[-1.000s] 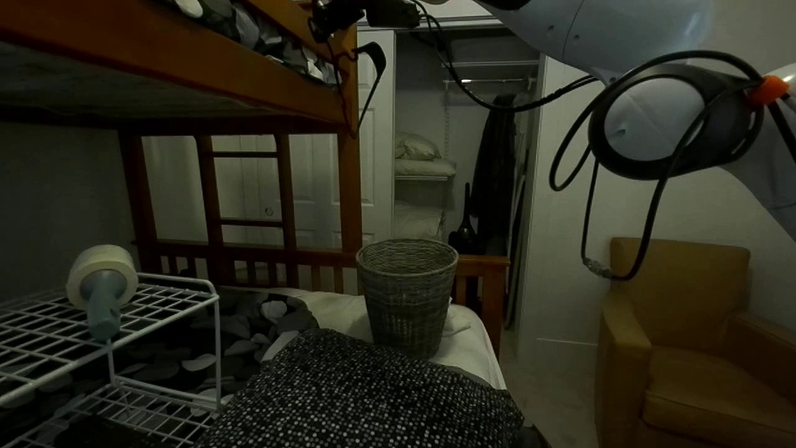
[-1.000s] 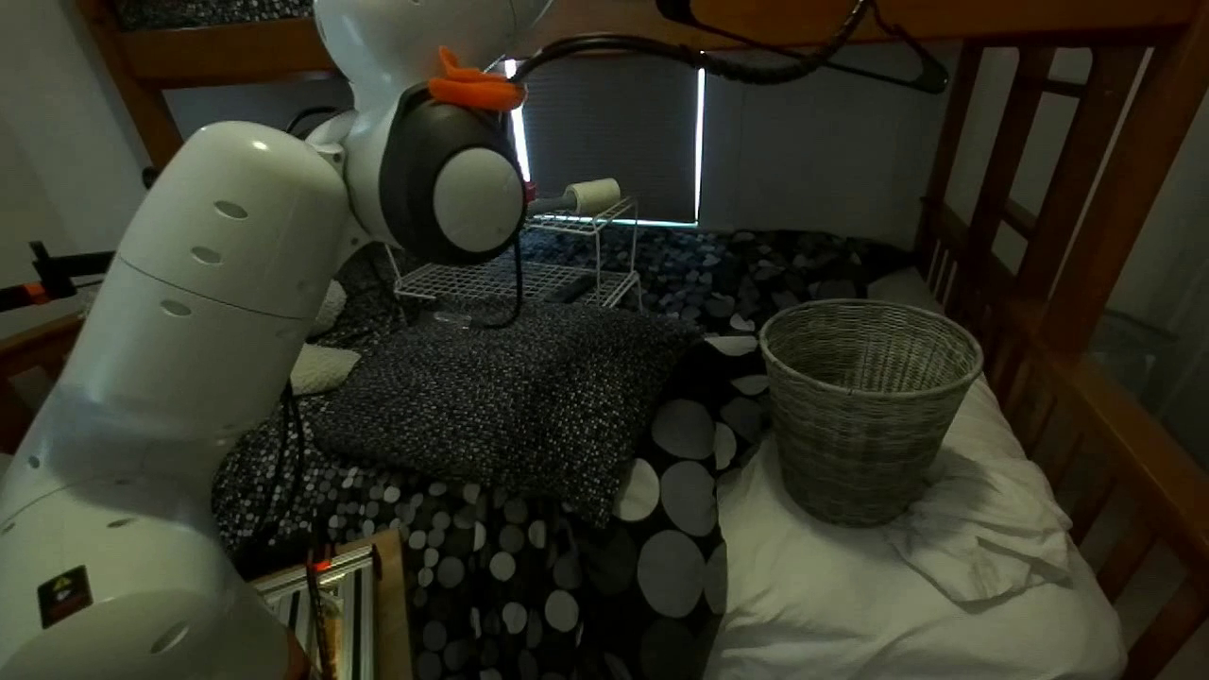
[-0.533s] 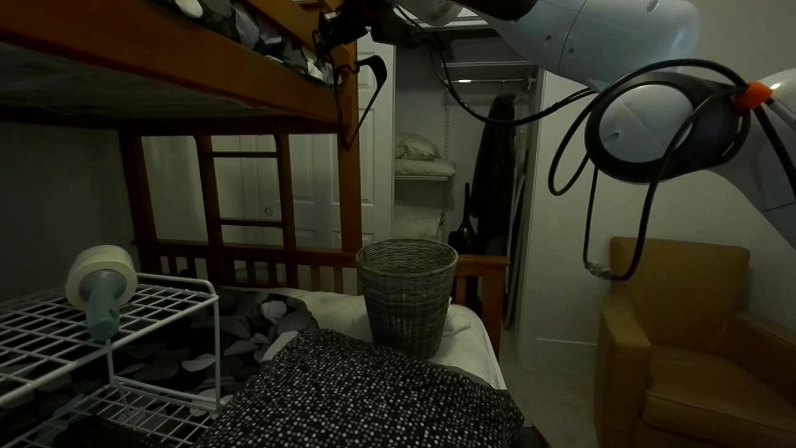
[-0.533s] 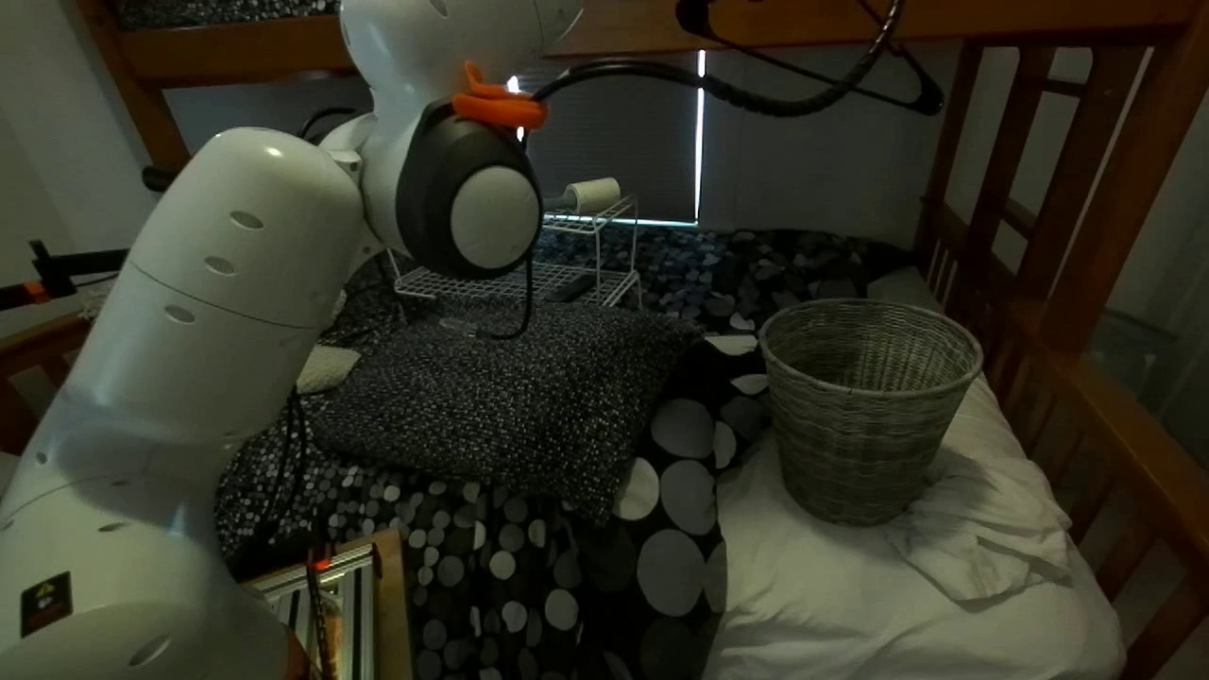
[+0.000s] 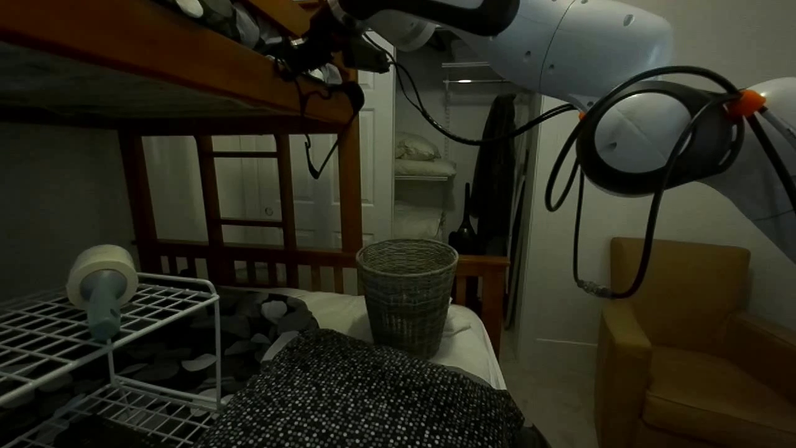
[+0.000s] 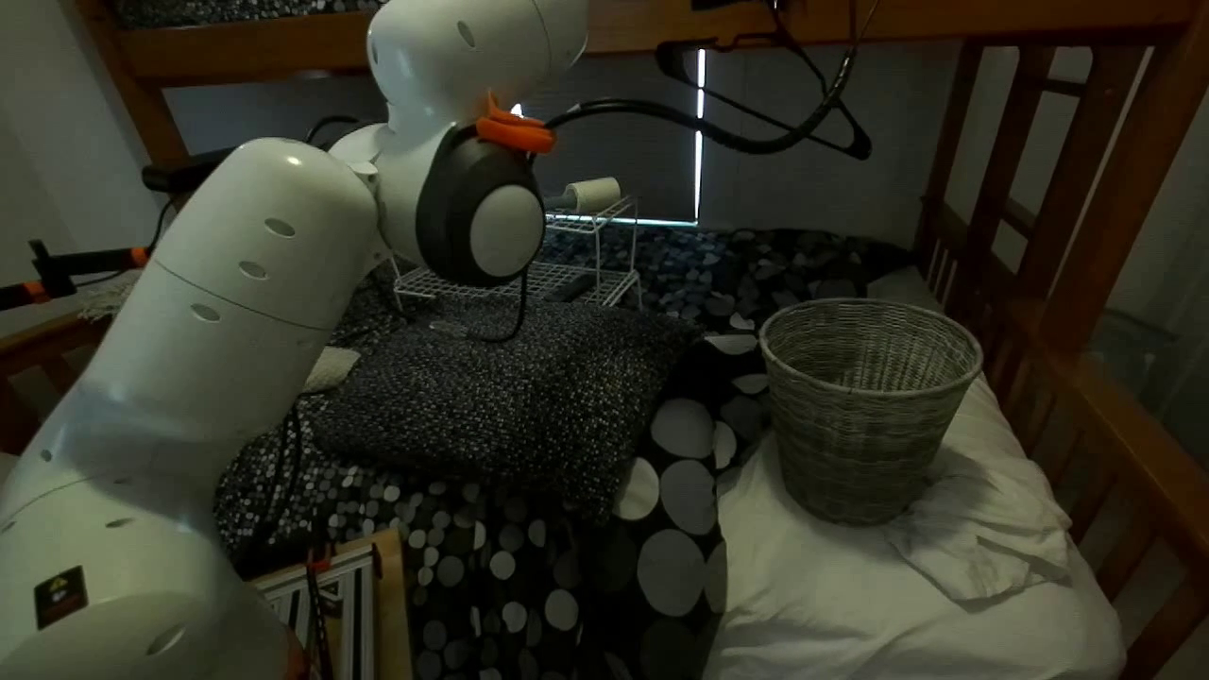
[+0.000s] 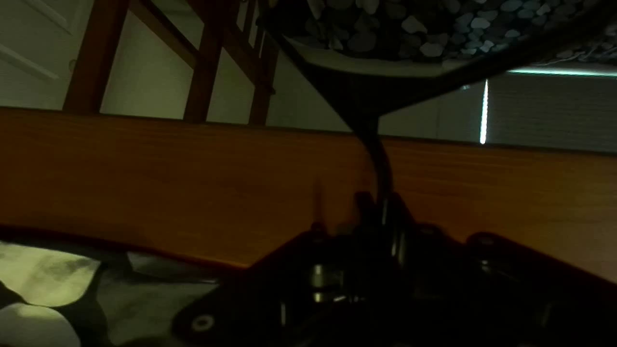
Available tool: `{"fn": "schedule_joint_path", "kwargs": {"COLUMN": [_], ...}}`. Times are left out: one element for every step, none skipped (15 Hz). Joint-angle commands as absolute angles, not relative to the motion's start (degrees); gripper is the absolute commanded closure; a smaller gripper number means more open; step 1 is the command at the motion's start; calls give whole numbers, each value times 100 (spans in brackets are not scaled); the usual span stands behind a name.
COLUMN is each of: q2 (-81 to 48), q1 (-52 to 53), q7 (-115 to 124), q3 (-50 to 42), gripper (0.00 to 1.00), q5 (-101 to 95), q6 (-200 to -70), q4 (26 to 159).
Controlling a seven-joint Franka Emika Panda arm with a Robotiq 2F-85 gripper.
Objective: Take the clothing hanger out of the basket and hang it on the bed
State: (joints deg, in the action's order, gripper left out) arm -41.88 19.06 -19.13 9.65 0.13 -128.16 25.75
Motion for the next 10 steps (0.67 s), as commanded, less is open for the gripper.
{"fn": "schedule_joint_path", "kwargs": {"q2": [-4076, -4065, -4099, -4120, -4157, -4209, -4229, -4206, -4108, -4122], "q1": [2006, 1999, 1961, 1922, 1873, 1800, 1772, 1743, 1816, 1785], "q7": [-2410, -2550, -2712, -2823, -2980, -3113, -3183, -3315, -2965, -3061], "q3": [1003, 1044, 1115, 1143, 1214, 1284, 1308, 1287, 1152, 1173], "gripper": [98, 98, 98, 98, 98, 98, 98, 98, 92, 92], "q5": [-20, 18, 98, 139, 209, 292, 317, 277, 154, 164], "q6": [-12838, -12835, -12887, -12909, -12966, -13047, -13117, -13150, -13003, -13071], "q4": [2680, 2679, 2668, 2660, 2640, 2614, 2593, 2585, 2662, 2659]}}
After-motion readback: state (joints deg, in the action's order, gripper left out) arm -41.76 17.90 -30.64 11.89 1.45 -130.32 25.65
